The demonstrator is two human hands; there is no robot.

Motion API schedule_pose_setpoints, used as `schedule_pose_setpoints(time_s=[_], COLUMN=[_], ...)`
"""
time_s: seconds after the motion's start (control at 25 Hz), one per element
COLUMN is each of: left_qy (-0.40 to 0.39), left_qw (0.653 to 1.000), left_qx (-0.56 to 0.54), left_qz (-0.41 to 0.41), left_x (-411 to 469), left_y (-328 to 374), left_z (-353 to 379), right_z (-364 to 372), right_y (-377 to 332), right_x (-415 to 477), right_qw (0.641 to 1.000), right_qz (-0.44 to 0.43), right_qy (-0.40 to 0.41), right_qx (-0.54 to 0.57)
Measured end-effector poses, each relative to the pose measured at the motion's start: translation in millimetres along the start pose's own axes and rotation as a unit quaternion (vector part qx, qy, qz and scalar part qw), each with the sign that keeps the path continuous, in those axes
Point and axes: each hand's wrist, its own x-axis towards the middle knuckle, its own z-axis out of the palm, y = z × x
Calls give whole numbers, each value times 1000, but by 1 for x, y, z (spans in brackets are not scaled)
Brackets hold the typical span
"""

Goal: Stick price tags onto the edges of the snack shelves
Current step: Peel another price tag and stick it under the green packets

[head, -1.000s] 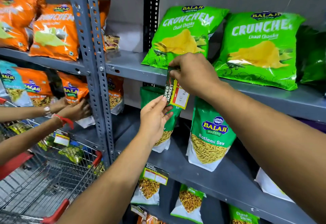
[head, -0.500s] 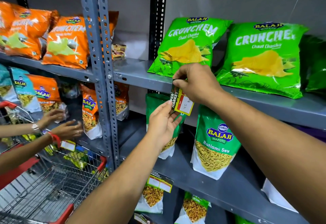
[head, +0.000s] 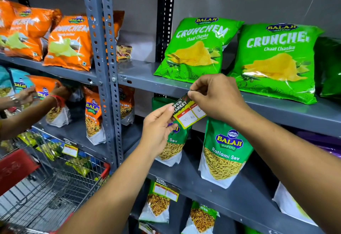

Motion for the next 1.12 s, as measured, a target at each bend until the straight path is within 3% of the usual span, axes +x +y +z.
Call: schedule_pose_setpoints(time_s=[0.28, 0.52, 0.92, 1.12], left_qy=[21, 32, 61, 61], left_qw=[972, 951, 845, 831], left_qx=[201, 261, 451, 470], left_qz=[117, 166, 282, 293], left_x=[2, 18, 39, 49], left_y=[45, 65, 63, 60], left_z=[11, 3, 3, 3], right_z=[-10, -2, 5, 10], right_y=[7, 14, 18, 23], right_x=[-12, -12, -9, -9], right_qw=[997, 995, 989, 985], right_qz=[58, 62, 47, 38], right_qy=[20, 31, 72, 84], right_qx=[-50, -70, -119, -146])
